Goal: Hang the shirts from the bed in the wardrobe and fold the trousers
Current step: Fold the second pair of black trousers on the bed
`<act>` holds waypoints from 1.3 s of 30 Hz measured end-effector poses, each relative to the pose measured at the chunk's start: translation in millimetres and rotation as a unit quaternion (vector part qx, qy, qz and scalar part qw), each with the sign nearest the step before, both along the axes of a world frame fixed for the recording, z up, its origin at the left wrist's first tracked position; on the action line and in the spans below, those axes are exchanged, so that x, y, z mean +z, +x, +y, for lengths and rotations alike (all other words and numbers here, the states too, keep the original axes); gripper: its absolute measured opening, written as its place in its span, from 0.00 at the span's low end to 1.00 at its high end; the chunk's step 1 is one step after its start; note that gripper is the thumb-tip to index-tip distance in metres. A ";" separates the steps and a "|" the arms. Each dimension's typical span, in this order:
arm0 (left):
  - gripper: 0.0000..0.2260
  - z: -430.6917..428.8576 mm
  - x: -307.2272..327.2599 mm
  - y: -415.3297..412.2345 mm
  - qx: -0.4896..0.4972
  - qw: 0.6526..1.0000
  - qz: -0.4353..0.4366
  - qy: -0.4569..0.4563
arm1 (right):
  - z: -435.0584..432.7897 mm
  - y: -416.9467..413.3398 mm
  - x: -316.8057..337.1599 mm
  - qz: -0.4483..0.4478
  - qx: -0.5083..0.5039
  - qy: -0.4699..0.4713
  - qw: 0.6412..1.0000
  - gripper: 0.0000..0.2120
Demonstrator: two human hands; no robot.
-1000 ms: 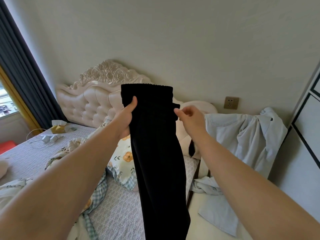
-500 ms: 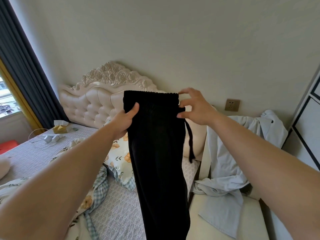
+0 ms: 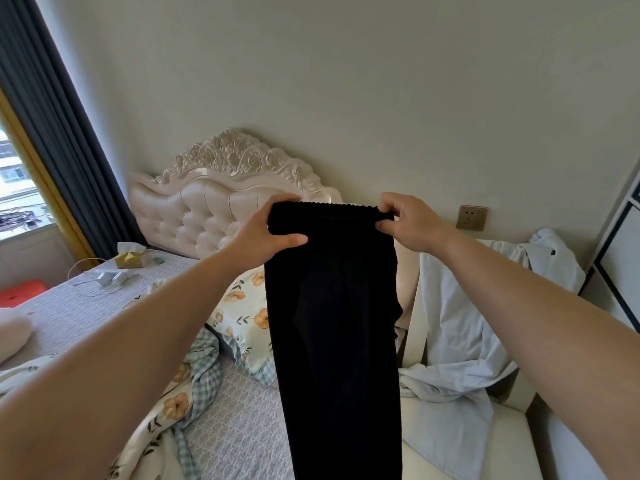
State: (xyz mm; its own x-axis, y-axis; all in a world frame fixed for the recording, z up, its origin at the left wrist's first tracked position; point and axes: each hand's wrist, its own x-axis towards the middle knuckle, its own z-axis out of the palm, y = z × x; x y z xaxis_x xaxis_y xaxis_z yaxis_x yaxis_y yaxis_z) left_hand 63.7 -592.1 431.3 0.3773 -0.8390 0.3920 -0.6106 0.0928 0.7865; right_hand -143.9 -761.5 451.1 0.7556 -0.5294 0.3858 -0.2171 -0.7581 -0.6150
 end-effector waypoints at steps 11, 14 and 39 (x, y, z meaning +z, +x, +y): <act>0.19 6.5 13.4 -0.4 -0.016 0.952 -0.274 0.134 | 11.8 -0.4 -7.7 -0.007 0.025 -0.021 0.999 0.16; 0.28 2.4 17.2 -16.8 -0.012 0.910 -0.370 0.187 | 14.5 4.3 -9.2 -0.028 0.027 -0.016 0.999 0.17; 0.17 -37.0 6.9 -31.5 0.007 0.909 -0.301 0.290 | 14.5 -0.9 -27.2 0.117 0.095 0.121 0.981 0.07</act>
